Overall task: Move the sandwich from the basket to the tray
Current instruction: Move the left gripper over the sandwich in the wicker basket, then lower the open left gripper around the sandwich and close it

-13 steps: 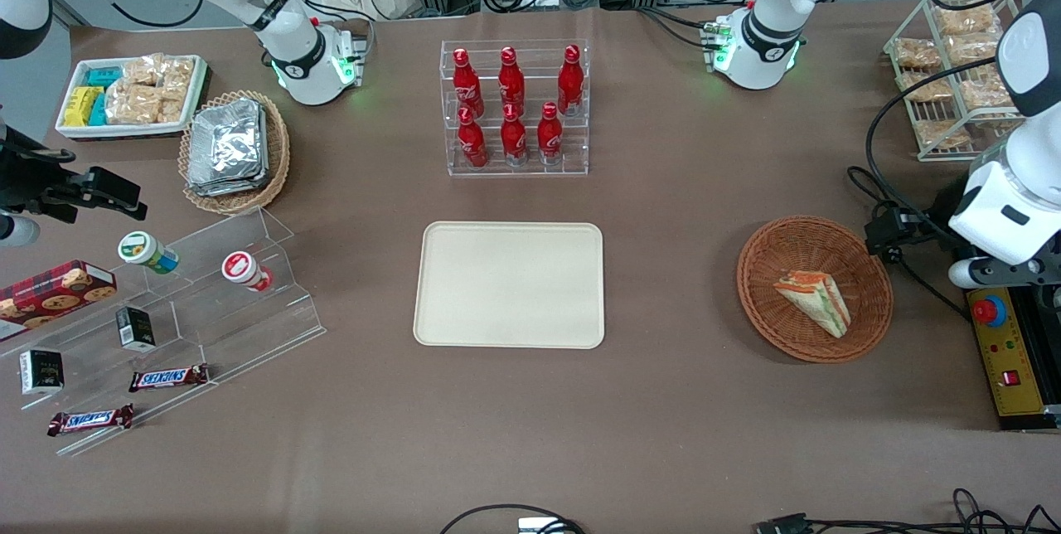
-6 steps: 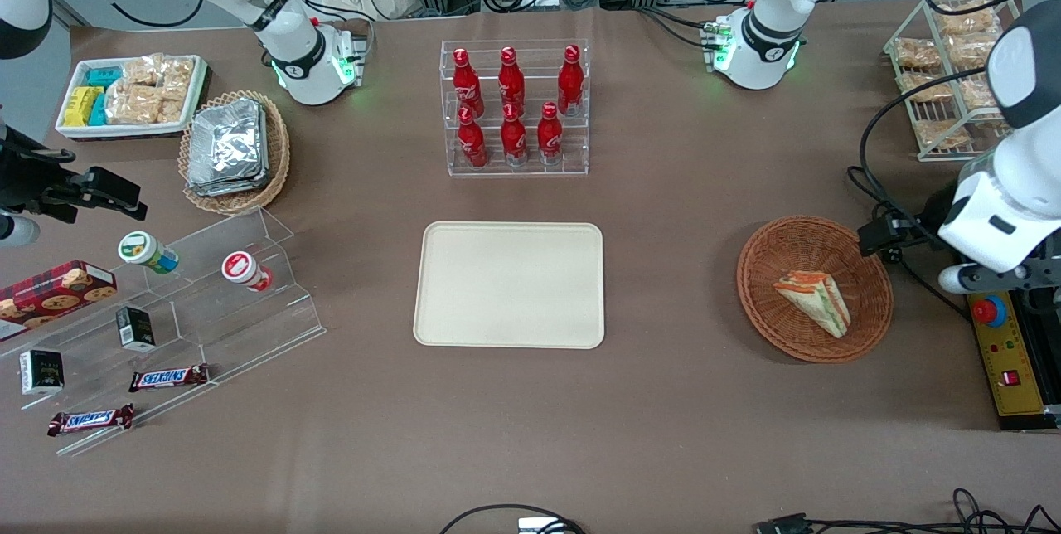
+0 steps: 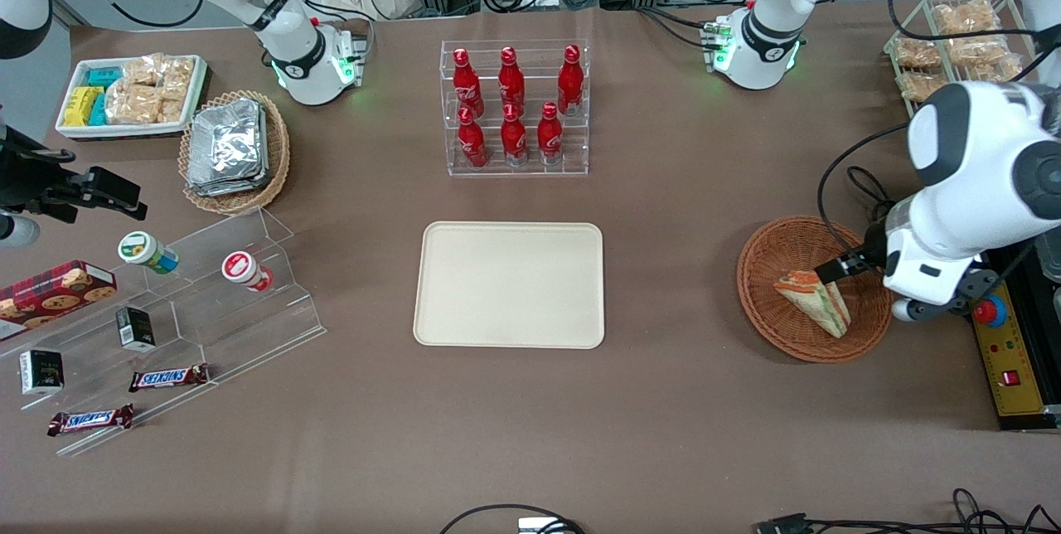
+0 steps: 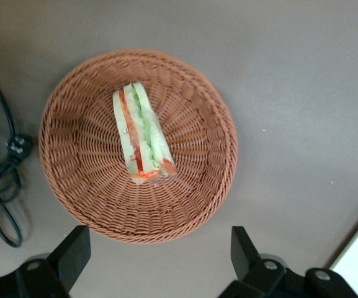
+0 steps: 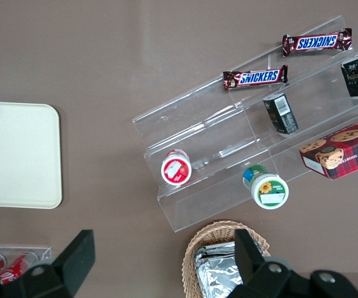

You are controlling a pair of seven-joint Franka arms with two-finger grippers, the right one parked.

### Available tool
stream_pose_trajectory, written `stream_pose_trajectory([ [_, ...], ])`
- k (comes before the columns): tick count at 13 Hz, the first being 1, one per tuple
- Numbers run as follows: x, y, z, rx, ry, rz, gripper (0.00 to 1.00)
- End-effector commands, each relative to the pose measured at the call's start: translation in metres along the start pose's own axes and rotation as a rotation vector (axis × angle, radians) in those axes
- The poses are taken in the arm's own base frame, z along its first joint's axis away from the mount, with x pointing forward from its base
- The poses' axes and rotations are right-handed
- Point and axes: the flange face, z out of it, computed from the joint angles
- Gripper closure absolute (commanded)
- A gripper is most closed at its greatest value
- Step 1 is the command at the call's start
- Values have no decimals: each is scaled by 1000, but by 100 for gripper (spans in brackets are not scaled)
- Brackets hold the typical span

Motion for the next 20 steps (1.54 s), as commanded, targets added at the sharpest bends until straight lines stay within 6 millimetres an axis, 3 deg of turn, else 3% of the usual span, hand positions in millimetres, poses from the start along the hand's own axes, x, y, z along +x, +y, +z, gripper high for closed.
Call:
stream_pose_trajectory([
  [1,-10,-2,24,3,7,-108,0],
  [6,-15,-7,74,-33,51,-143,0],
  [10,-4,-8,97,-58,72,-164,0],
  [14,9,-23,121,-49,78,-188,0],
  [20,11,-27,145,-50,94,-184,0],
])
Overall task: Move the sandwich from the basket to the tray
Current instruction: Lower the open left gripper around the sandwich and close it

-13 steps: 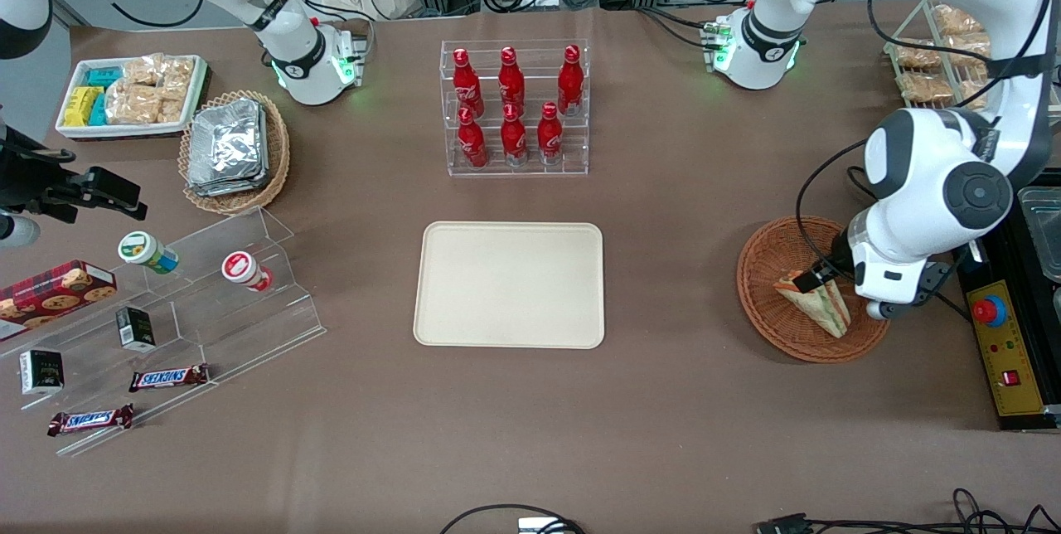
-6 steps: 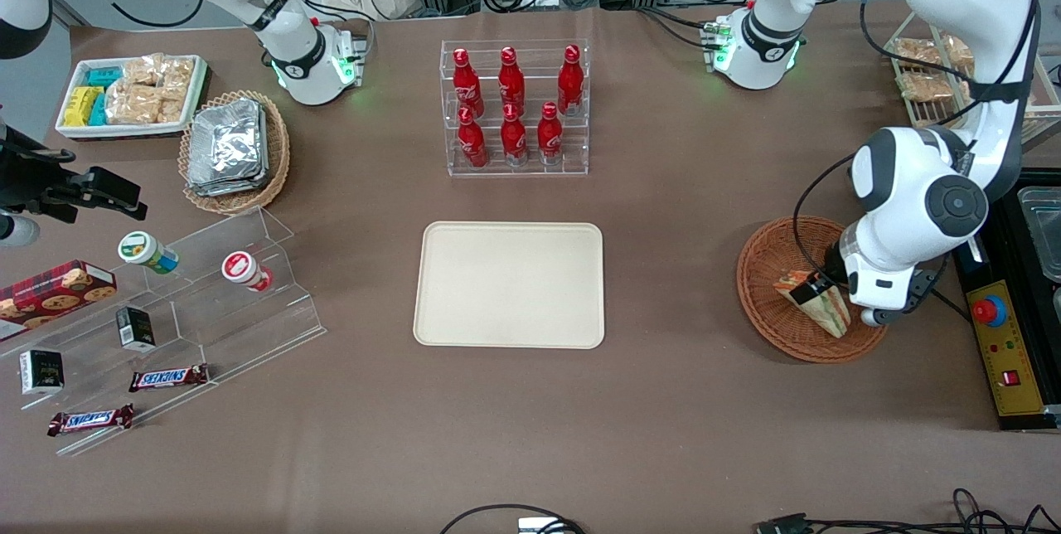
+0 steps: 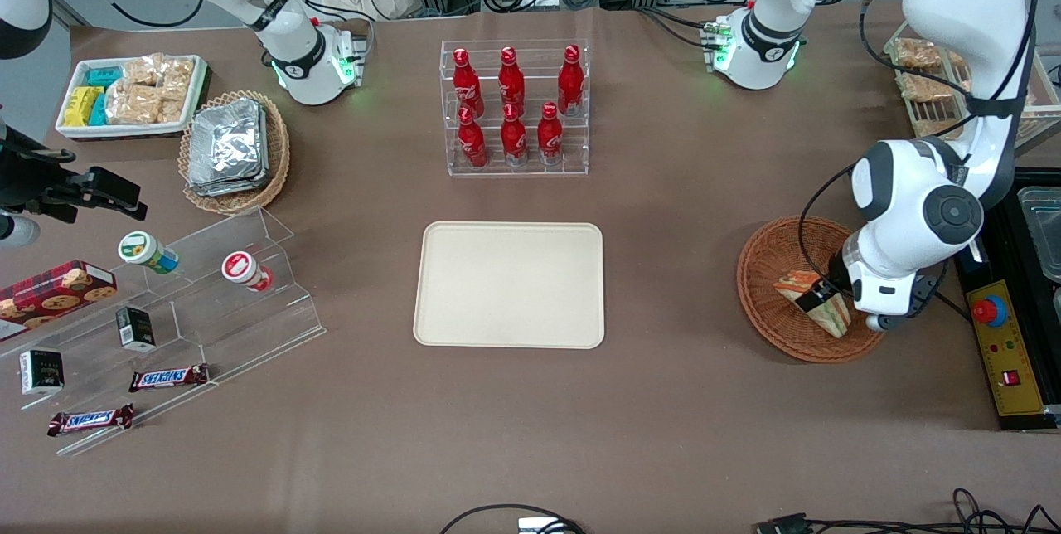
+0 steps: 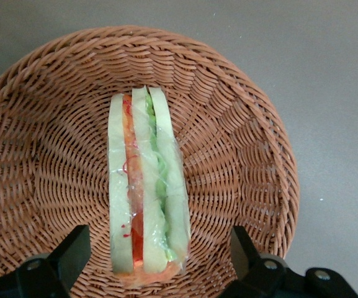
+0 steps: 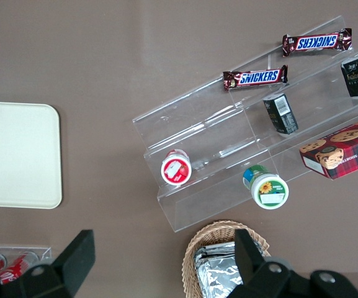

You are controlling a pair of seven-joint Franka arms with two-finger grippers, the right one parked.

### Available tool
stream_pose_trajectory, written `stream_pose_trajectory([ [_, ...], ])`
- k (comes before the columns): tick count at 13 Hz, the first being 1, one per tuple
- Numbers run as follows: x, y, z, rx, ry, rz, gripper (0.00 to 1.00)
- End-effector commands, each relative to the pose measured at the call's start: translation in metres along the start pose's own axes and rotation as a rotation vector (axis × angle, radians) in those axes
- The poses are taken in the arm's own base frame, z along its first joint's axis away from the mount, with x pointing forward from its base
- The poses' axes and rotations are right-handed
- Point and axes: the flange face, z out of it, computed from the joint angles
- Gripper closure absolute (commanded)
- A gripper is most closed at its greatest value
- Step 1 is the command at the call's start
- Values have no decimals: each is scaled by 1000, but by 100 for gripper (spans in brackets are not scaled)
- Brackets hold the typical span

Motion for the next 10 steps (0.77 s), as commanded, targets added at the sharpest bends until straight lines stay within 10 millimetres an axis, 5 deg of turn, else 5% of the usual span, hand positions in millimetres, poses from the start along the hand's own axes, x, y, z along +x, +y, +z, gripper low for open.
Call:
stream_pose_trajectory([
  [1,-1,0,8,-8,27,3,0],
  [10,-4,-3,17,25,22,32,0],
])
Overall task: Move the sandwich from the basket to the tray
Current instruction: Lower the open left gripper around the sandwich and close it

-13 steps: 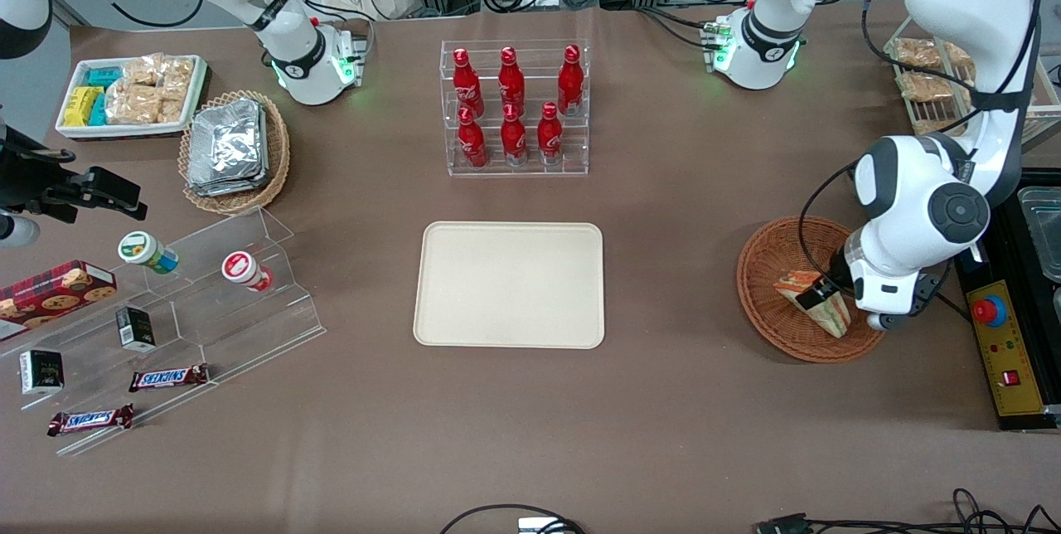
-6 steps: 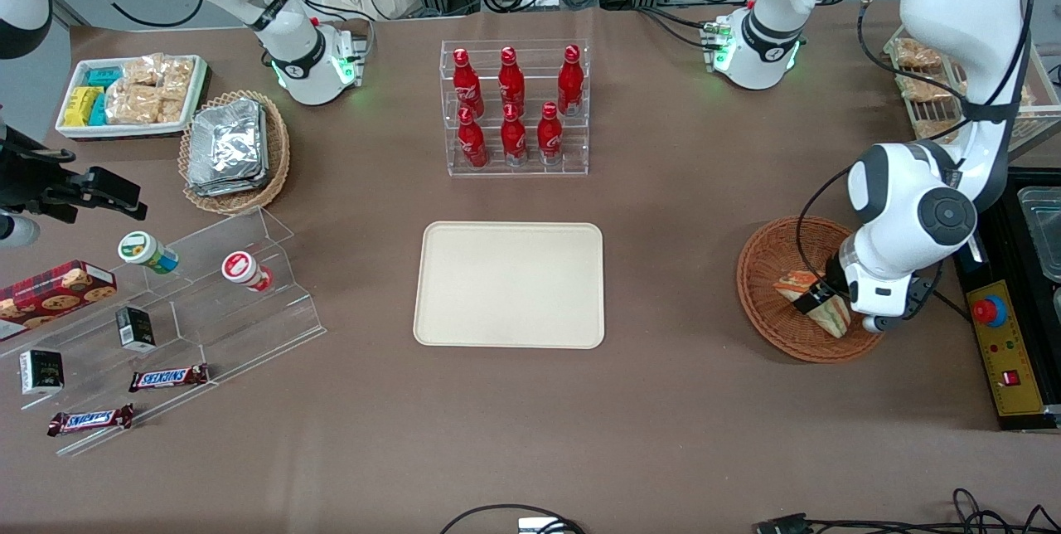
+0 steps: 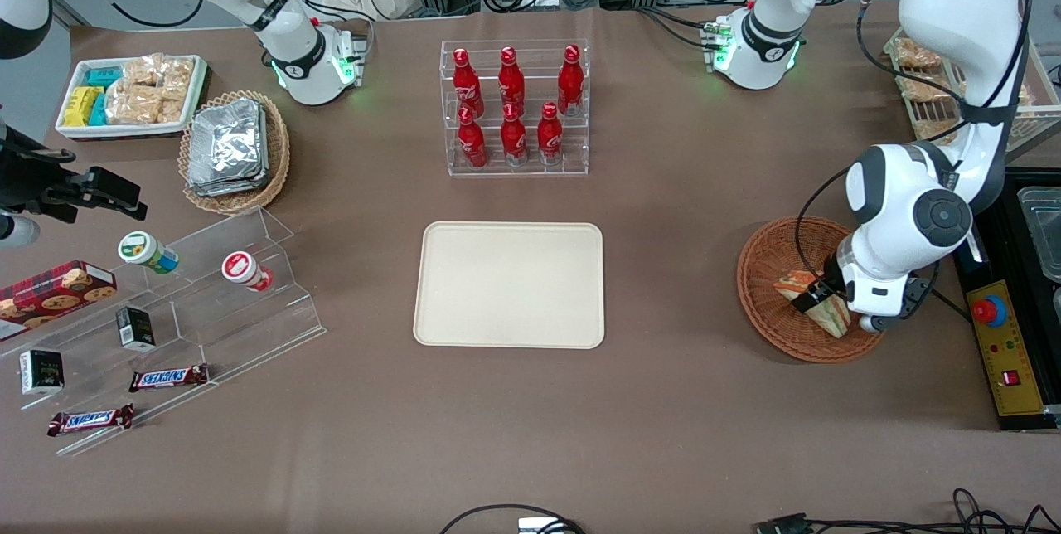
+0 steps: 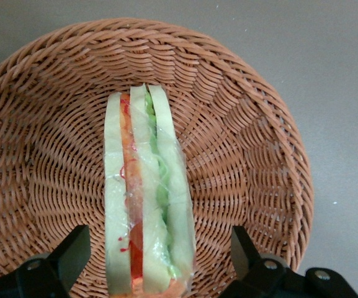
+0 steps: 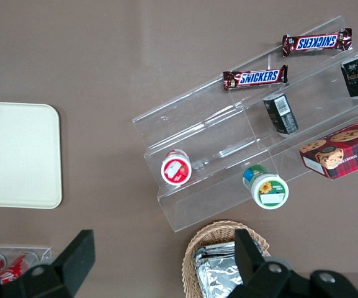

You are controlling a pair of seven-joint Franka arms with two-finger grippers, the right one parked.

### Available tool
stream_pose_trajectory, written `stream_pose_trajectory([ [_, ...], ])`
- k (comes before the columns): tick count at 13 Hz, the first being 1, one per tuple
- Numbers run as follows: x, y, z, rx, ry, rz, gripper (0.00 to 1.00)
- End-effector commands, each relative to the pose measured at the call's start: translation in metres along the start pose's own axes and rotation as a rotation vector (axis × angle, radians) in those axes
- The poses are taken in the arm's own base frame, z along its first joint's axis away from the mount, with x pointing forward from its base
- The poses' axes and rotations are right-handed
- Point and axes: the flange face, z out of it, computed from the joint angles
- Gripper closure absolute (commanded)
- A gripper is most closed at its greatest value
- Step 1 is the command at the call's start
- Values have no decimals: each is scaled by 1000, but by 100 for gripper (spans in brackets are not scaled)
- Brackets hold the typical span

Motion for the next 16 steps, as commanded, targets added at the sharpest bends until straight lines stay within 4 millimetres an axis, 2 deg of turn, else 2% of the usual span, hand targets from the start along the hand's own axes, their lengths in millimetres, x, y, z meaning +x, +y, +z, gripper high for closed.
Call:
stream_pose_trajectory([
  [1,-3,-2,4,16,11,11,0],
  [2,-3,-6,11,26,1,8,0],
  [3,5,-19,13,44,10,-4,0],
  [6,6,-22,22,60,4,0,0],
  [11,7,-18,18,55,10,3,1],
  [15,9,-11,23,52,9,-38,1],
  [16,9,-6,21,48,15,-61,4],
])
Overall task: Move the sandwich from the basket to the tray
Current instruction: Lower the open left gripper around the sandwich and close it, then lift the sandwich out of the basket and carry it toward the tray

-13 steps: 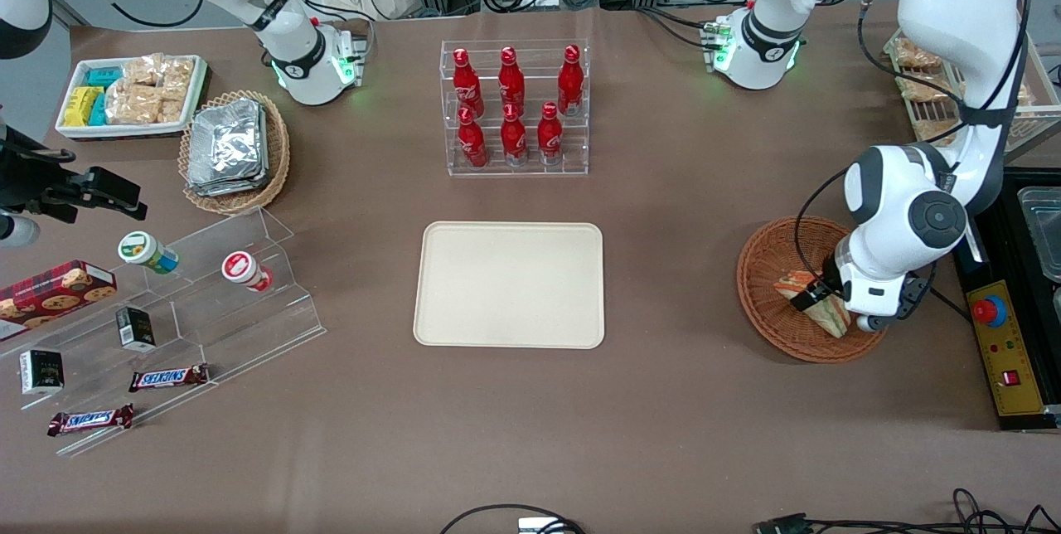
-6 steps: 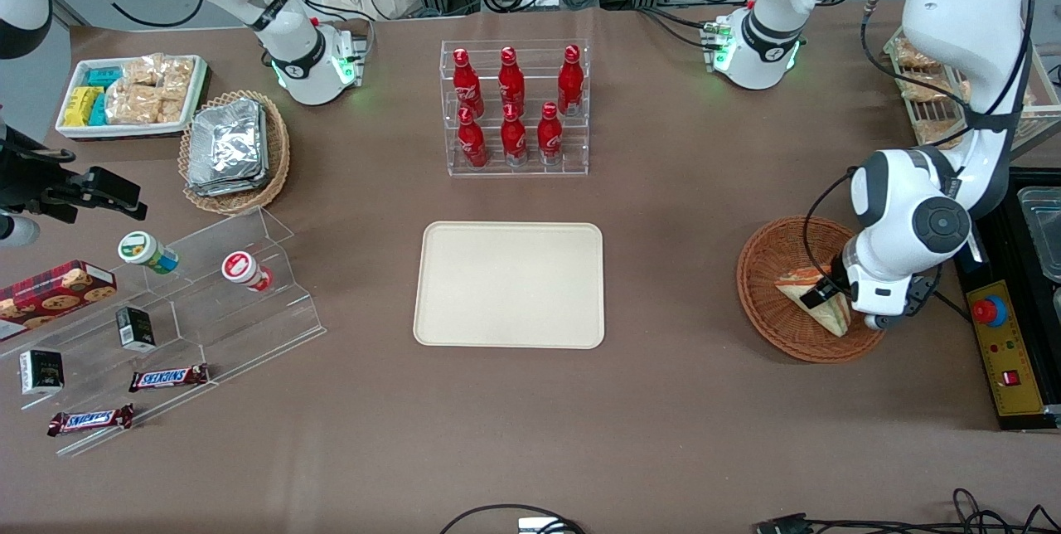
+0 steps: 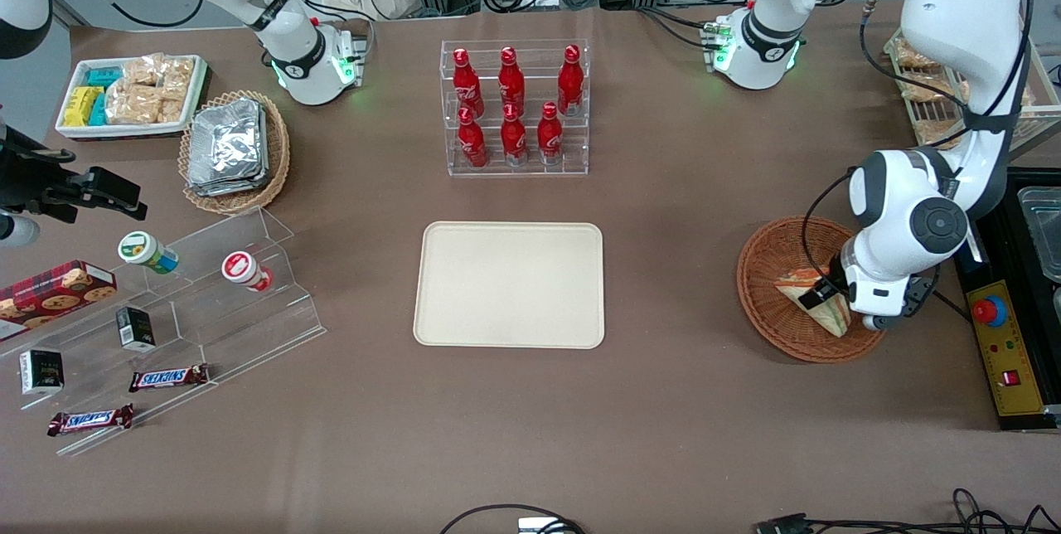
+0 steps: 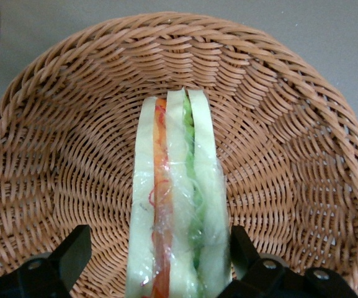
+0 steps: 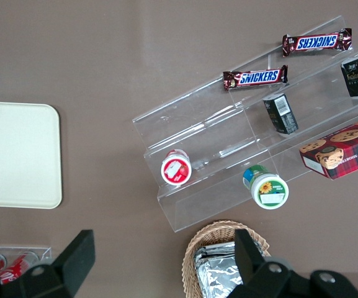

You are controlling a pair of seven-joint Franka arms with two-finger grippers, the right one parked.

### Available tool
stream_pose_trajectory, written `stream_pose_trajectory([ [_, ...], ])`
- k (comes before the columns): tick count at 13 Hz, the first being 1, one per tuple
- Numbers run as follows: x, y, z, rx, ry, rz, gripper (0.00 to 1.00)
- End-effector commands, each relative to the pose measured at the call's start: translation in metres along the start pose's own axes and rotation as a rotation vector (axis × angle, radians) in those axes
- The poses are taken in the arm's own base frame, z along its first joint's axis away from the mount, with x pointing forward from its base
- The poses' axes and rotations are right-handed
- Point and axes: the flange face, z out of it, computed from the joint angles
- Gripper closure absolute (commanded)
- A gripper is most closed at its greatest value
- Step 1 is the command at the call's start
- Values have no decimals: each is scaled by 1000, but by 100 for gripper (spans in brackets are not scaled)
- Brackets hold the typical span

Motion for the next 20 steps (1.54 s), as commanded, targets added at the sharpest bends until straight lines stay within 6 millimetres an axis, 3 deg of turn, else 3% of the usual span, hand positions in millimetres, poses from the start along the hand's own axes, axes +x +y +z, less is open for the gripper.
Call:
stream_pose_trajectory([
  [1,-2,19,-3,-7,23,-44,14],
  [6,-13,35,-8,-6,26,-23,100],
  [8,-18,36,-22,7,19,-28,100],
  [12,-50,58,-53,84,-40,35,100],
  [14,-68,85,-74,96,-52,65,100],
  [16,-82,116,-109,110,-76,122,100],
  [18,-112,157,-133,83,-82,193,100],
  [20,-136,194,-144,41,-74,260,100],
])
